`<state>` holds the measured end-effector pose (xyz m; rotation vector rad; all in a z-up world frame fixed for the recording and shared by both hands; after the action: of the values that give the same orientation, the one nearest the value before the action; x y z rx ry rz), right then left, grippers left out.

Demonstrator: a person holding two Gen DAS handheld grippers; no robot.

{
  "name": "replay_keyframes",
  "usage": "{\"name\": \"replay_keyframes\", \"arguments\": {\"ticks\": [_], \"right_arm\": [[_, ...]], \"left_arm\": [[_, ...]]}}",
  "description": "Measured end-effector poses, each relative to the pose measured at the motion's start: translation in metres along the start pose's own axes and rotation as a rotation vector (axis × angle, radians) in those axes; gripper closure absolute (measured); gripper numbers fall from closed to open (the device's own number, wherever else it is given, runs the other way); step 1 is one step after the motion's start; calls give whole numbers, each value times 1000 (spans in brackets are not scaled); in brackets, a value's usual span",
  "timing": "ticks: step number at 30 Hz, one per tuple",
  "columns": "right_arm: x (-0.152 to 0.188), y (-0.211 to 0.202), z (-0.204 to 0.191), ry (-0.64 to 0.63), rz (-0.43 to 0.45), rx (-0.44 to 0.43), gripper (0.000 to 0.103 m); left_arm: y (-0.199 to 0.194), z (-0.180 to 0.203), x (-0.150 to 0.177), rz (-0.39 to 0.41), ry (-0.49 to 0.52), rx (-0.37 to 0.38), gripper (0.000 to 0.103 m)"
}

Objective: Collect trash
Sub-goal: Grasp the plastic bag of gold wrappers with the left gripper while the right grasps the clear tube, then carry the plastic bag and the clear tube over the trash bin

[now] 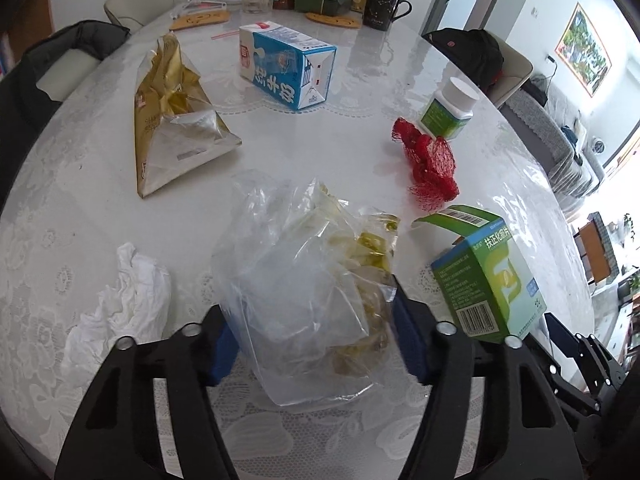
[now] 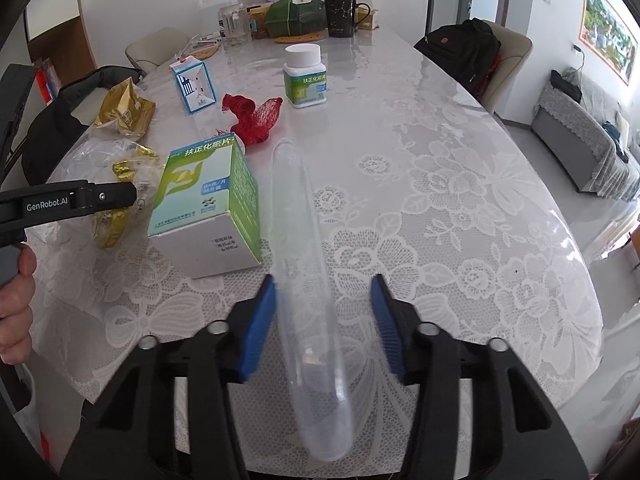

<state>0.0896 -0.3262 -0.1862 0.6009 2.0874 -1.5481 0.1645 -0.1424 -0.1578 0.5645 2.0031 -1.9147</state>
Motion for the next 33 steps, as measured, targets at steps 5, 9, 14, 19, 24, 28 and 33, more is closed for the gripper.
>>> {"name": "replay_keyframes", "arguments": {"ticks": [5,9,14,19,24,28,33], "right_arm": [[0,-1,0,3,0,-1,78],[3,-3,0,7,4,1,78],[5,-7,1,22,10,-3,78],[8,-15,0,30,22,-2,78],[7,-29,-6,24,46,0,78],[5,-45,-11,17,75,-5,78],[6,-61,-20,16,102,-15,78]], "left_arm": [[-5,4,1,17,29,-9,55],[-8,3,4,26,15,15,59],[-16,3,8,37,16,26,60],[-32,1,11,71,23,18,60],[-48,-6,16,98,23,12,61],[-63,-11,24,119,19,6,61],[-79,-17,36,140,16,-3,61]]}}
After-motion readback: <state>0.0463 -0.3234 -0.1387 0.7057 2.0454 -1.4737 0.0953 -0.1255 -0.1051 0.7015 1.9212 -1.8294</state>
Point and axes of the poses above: each gripper's, at about its wrist camera, not at the fingertips, and y roughly the way its jaws point, z to its right, x to its underside, the point moved 8 cm from there along y, roughly the way its jaws point, and after that the axes turned 14 degrees about -x, right-handed, at the moved point
